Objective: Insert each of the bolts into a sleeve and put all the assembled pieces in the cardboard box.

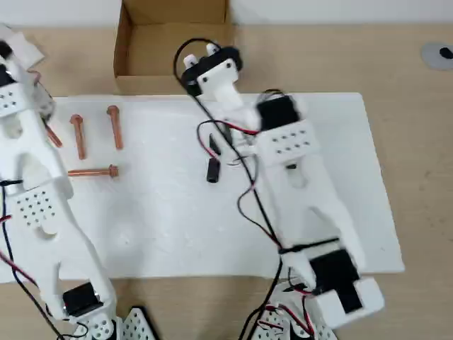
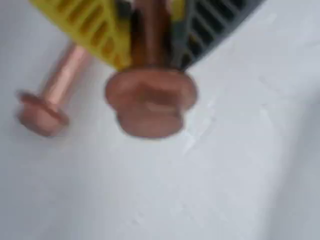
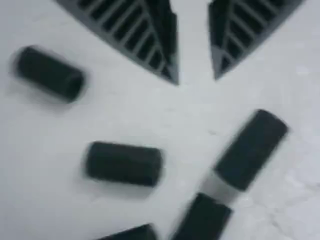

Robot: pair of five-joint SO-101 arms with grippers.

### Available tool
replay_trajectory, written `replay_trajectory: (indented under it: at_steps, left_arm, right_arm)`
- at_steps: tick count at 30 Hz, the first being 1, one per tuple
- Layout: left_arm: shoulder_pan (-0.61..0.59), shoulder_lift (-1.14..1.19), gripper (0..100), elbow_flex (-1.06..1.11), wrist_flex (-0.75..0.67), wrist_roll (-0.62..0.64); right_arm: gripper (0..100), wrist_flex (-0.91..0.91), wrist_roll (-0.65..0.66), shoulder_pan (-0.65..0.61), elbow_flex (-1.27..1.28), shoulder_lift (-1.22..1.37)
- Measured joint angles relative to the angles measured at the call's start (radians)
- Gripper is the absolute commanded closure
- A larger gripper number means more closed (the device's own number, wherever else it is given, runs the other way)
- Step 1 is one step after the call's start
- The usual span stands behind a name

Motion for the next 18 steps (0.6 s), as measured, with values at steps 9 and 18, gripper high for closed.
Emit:
replay_trajectory:
  at_steps: [9, 18]
  left_arm:
    - [0.055, -0.605, 99, 0.666, 0.000, -0.150]
    - [0.123, -1.066, 99, 1.051, -0.018, -0.259]
  right_arm:
    - [92.8, -0.014, -0.180, -0.002, 0.008, 0.190]
    - [92.5, -0.020, -0.292, -0.044, 0.000, 0.269]
